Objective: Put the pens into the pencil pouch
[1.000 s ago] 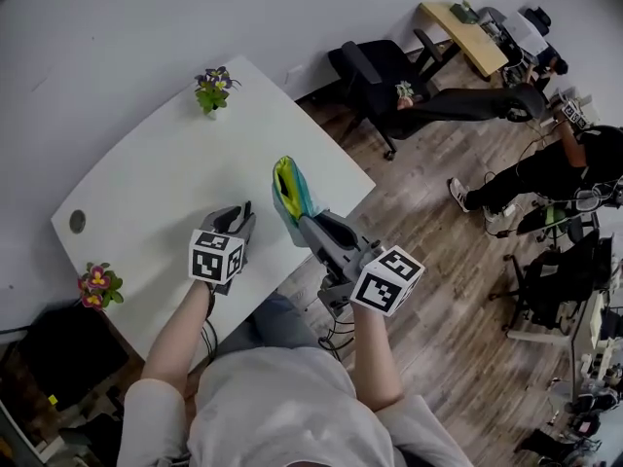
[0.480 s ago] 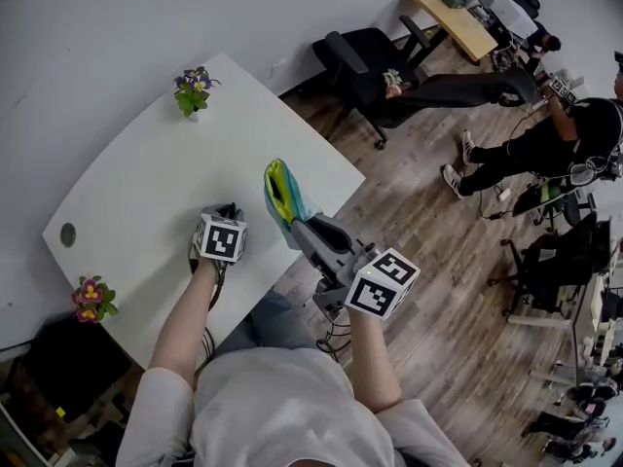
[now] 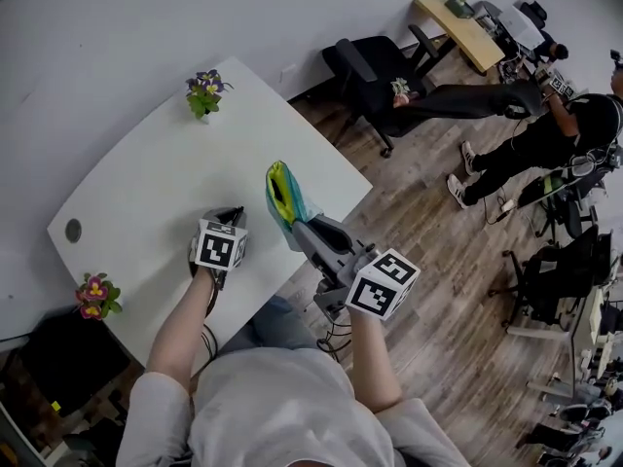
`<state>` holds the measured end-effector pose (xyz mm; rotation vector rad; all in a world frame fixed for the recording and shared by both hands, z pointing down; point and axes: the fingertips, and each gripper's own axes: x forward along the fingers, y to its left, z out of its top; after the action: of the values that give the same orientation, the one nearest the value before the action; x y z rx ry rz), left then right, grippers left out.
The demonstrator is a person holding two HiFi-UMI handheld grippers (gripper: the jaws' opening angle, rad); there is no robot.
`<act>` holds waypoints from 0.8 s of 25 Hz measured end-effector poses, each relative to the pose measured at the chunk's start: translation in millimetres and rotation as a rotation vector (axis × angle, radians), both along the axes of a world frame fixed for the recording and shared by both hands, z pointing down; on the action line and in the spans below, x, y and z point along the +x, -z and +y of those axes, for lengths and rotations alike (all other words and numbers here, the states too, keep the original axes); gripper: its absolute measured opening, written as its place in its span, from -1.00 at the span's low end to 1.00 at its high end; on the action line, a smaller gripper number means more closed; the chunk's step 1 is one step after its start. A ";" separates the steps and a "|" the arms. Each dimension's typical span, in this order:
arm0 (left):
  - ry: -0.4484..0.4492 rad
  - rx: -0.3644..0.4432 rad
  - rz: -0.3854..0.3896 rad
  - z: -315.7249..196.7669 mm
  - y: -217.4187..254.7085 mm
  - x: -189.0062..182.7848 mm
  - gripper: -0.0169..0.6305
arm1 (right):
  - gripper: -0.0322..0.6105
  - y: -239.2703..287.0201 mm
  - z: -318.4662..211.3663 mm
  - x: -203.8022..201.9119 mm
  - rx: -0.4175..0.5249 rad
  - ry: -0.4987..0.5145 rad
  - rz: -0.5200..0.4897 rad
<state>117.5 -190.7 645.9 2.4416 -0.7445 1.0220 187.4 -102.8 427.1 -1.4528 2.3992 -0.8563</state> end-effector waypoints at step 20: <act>0.230 0.460 0.631 -30.1 232.2 -100.9 -0.73 | -0.67 10.9 -44.2 -80.2 0.022 0.249 -0.056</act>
<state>16.6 -220.7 413.6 2.7267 -1.0691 -0.0409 107.2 -147.0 416.3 -1.1217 2.5735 -0.9066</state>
